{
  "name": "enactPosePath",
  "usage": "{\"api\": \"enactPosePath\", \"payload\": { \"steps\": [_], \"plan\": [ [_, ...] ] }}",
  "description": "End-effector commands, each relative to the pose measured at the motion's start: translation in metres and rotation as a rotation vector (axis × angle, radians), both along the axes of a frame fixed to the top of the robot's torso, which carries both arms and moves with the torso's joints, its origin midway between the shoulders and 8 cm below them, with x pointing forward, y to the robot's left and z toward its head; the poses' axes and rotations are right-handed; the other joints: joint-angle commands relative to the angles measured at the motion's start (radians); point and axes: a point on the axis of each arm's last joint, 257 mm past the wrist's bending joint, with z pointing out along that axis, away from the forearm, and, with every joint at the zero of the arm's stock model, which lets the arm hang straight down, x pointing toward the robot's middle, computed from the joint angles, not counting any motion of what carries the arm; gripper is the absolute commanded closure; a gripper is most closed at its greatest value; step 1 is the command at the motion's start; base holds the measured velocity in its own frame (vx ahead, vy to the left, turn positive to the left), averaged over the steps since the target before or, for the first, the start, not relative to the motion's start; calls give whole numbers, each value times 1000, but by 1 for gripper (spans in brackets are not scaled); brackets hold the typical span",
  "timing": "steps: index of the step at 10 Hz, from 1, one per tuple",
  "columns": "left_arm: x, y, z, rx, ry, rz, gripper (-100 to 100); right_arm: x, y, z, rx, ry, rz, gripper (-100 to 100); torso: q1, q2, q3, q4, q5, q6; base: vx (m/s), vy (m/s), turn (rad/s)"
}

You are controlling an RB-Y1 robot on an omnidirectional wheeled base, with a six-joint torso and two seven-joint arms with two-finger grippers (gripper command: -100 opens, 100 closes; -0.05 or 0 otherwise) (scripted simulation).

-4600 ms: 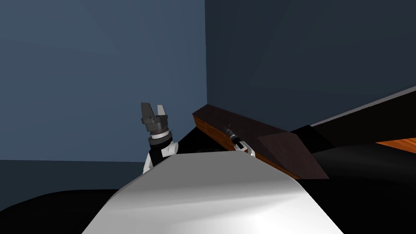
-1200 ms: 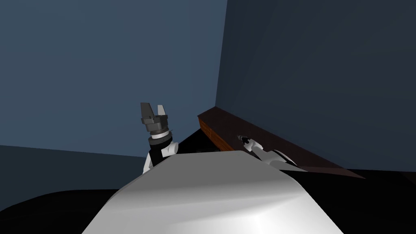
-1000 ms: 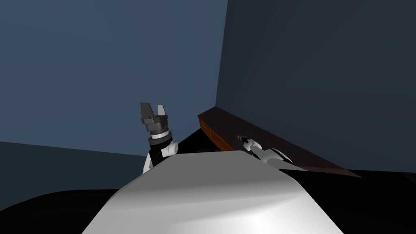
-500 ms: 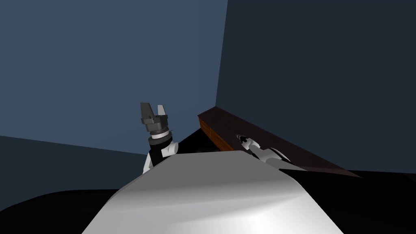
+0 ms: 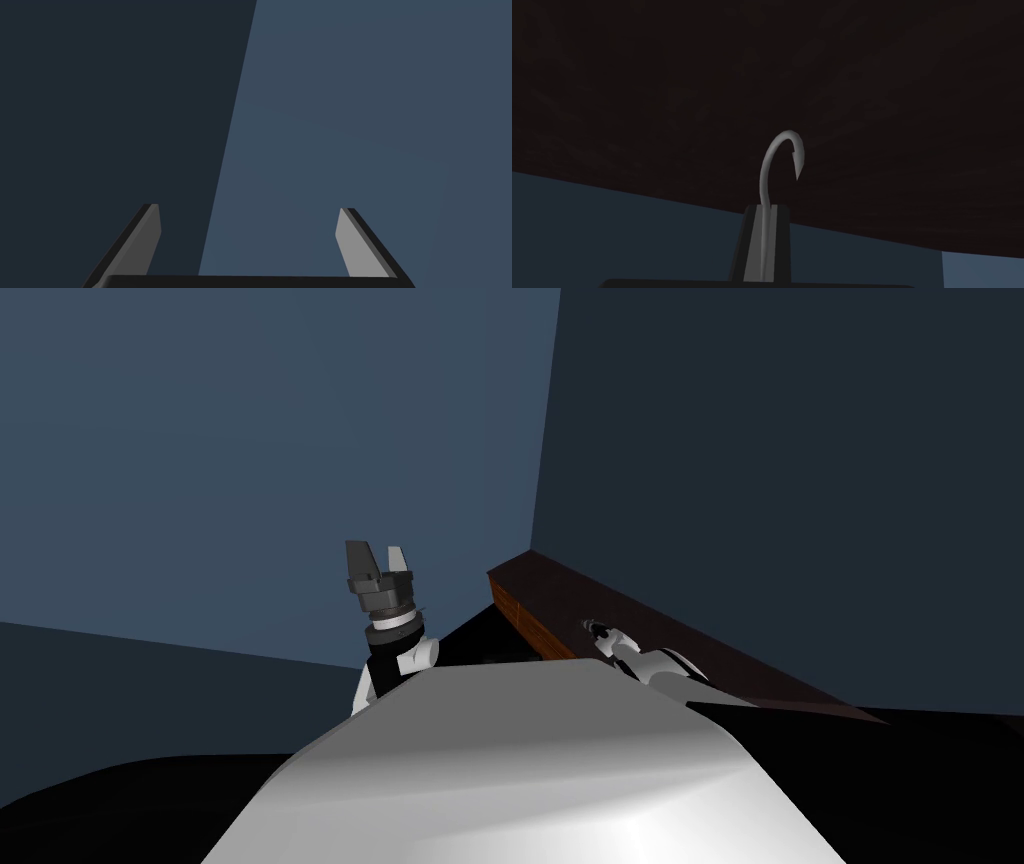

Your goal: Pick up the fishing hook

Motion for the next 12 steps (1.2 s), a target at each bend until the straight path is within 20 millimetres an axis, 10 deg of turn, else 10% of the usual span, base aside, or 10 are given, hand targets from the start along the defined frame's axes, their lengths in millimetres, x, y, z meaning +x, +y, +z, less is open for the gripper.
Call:
{"api": "enactPosePath", "payload": {
  "steps": [1,3,4,5,12],
  "plan": [
    [0,0,0,0,0,0,0,0,0,0,0,0,0,100,0,0,0,0,0,0,0,0,0],
    [0,0,0,0,0,0,0,0,0,0,1,-1,-1,100,0,0,0,0,0,0,0,0,0],
    [0,0,0,0,0,0,0,0,0,0,1,-1,-1,0,1,0,0,0,0,0,0,0,0],
    [0,0,0,0,0,0,0,-9,-10,1,-9,10,-6,100,1,0,0,0,0,0,28,17,-35],
    [0,0,0,0,0,0,0,-37,-28,8,-23,16,13,100,4,-3,-2,-1,1,-1,49,34,-49]
  ]
}}
